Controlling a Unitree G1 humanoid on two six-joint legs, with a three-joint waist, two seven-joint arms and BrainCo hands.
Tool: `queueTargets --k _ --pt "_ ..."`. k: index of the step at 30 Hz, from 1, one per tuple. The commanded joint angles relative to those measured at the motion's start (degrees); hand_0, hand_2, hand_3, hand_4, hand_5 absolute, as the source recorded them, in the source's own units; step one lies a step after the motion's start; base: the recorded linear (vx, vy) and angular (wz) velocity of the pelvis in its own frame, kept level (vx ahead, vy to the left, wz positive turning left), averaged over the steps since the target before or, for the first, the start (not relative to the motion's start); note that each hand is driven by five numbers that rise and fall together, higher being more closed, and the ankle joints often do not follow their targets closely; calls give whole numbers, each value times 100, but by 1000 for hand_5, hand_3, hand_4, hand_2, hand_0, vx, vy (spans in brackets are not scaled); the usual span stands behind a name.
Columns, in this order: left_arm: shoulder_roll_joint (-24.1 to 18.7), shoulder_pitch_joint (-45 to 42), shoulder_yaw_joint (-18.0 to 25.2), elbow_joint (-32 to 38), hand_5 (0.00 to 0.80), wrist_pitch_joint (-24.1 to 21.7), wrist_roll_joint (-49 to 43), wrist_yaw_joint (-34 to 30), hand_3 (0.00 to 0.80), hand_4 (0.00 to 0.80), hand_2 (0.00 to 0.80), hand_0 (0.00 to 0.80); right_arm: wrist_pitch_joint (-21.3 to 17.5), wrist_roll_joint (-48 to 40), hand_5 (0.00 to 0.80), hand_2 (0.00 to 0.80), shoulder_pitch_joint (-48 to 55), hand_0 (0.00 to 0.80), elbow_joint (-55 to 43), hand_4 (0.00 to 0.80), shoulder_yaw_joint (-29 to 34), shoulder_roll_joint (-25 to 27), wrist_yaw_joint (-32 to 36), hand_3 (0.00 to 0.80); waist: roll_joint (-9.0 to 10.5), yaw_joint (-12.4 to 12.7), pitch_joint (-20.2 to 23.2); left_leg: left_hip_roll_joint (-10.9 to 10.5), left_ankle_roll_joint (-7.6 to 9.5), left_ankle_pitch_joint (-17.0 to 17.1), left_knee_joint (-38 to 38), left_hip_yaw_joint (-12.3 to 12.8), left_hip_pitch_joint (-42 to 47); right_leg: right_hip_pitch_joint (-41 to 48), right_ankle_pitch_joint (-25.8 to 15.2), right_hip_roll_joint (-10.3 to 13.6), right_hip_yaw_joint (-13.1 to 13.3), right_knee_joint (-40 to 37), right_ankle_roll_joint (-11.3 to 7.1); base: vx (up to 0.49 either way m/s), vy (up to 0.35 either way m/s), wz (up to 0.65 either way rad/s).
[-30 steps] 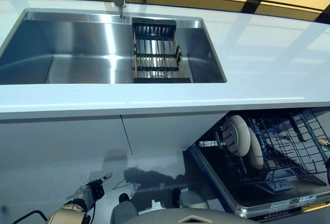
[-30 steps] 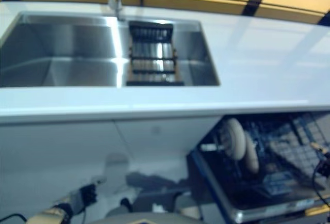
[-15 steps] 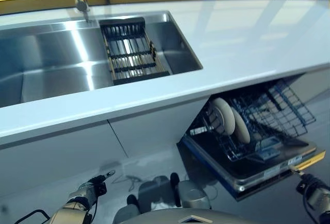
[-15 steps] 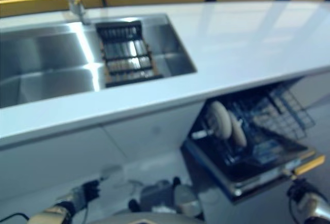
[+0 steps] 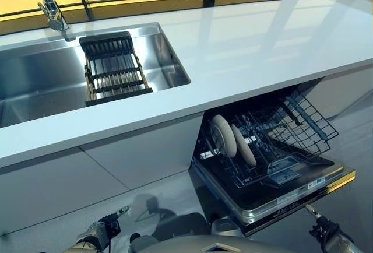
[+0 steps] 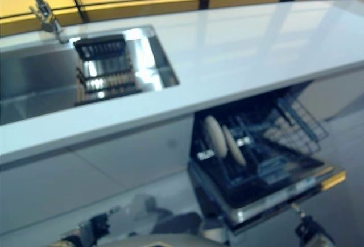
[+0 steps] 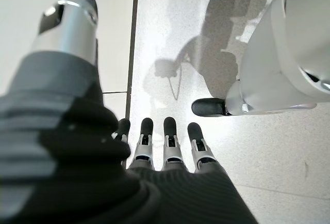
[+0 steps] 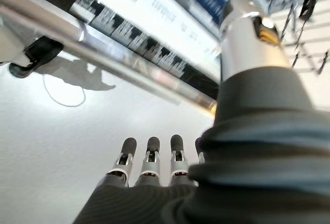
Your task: Take plates into dishwasher
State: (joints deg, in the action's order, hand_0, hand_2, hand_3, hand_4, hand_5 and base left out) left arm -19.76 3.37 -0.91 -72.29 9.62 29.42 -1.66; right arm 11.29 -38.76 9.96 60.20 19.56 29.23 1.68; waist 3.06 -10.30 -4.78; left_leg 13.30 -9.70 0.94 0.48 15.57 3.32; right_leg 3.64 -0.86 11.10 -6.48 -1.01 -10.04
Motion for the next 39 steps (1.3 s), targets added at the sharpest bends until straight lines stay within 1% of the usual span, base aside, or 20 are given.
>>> queueTargets --k 1,6,10,15,19,21,23,24,27,30,33,36,39 --pt "-191 162 271 -101 0 -108 -161 -24 0 0 0 0 -248 -341 0 0 -282 0 231 0 235 146 180 0 15 -117 13 -417 673 -583 326 104 123 -476 -100 40 286 445 -109 -70 -52 5" --pt "-193 161 264 -94 0 -137 -169 -41 0 0 0 0 -195 -410 0 0 -285 0 642 0 288 167 394 0 -120 -147 59 -413 578 -364 -15 124 198 -406 12 -73 171 401 -26 -62 -29 2" --pt "-252 194 288 -120 0 -173 -186 -41 0 0 0 0 -109 -449 0 0 -259 0 787 0 285 156 411 0 -211 -179 78 -389 512 -218 -170 116 181 -375 69 -134 85 392 14 -58 -30 2" --pt "-318 222 328 12 0 -114 -60 -134 0 0 0 0 -75 -655 0 0 -261 0 905 0 235 55 663 0 -317 -207 39 -417 519 -174 -227 112 152 -417 107 -157 37 426 57 -68 -32 -1" --pt "-278 239 518 138 0 42 598 -27 0 0 0 0 -191 -626 0 0 -326 0 903 0 125 -43 1014 0 -424 -205 -20 -447 526 -169 -231 79 97 -496 129 -145 14 470 78 -89 -37 -2" --pt "-228 146 622 121 0 5 752 -17 0 0 0 0 -235 -639 0 0 -396 0 828 0 2 -126 1076 0 -470 -180 -63 -440 529 -149 -223 59 52 -545 162 -146 11 523 102 -88 -59 -6" --pt "-207 99 669 118 0 -21 729 -14 0 0 0 0 -328 -707 0 0 -438 0 774 0 -81 -169 1158 0 -498 -165 -95 -422 523 -122 -221 45 6 -591 192 -162 17 567 126 -105 -72 -5" --pt "-185 77 683 143 0 -19 764 -37 0 0 0 0 -397 -815 0 0 -492 0 695 0 -178 -195 1179 0 -532 -135 -162 -398 503 -77 -232 -2 -64 -637 240 -186 8 615 165 -109 -66 -10" --pt "-141 118 711 170 0 -6 778 -84 0 0 0 0 -474 -909 0 0 -590 0 633 0 -306 -234 1164 0 -599 -96 -248 -369 476 -1 -225 -63 -213 -749 306 -214 -4 708 229 -142 -60 -3" --pt "-107 244 636 273 0 25 952 -87 0 0 0 0 -478 -1029 0 0 -796 0 583 0 -426 -167 1052 0 -737 -51 -474 -352 438 69 -83 -193 -471 -961 417 -209 -1 944 321 -203 -29 2" --pt "-83 355 562 314 0 -28 1126 -111 0 0 0 0 -488 -1119 0 0 -1045 0 577 0 -519 -49 1023 0 -911 -11 -733 -396 418 82 139 -334 -726 -1205 516 -130 2 1208 399 -200 14 5" --pt "-33 427 500 300 0 -128 1300 -187 0 0 0 0 -606 -1213 0 0 -1321 0 600 0 -605 78 1083 0 -1086 8 -970 -455 395 64 367 -389 -927 -1397 575 -35 20 1390 466 -160 58 8" --pt "8 428 445 312 0 -158 1428 -217 0 0 0 0 -601 -1338 0 0 -1568 0 561 0 -678 221 1259 0 -1236 32 -1095 -521 386 79 413 -414 -993 -1478 615 15 29 1470 513 -72 83 3"
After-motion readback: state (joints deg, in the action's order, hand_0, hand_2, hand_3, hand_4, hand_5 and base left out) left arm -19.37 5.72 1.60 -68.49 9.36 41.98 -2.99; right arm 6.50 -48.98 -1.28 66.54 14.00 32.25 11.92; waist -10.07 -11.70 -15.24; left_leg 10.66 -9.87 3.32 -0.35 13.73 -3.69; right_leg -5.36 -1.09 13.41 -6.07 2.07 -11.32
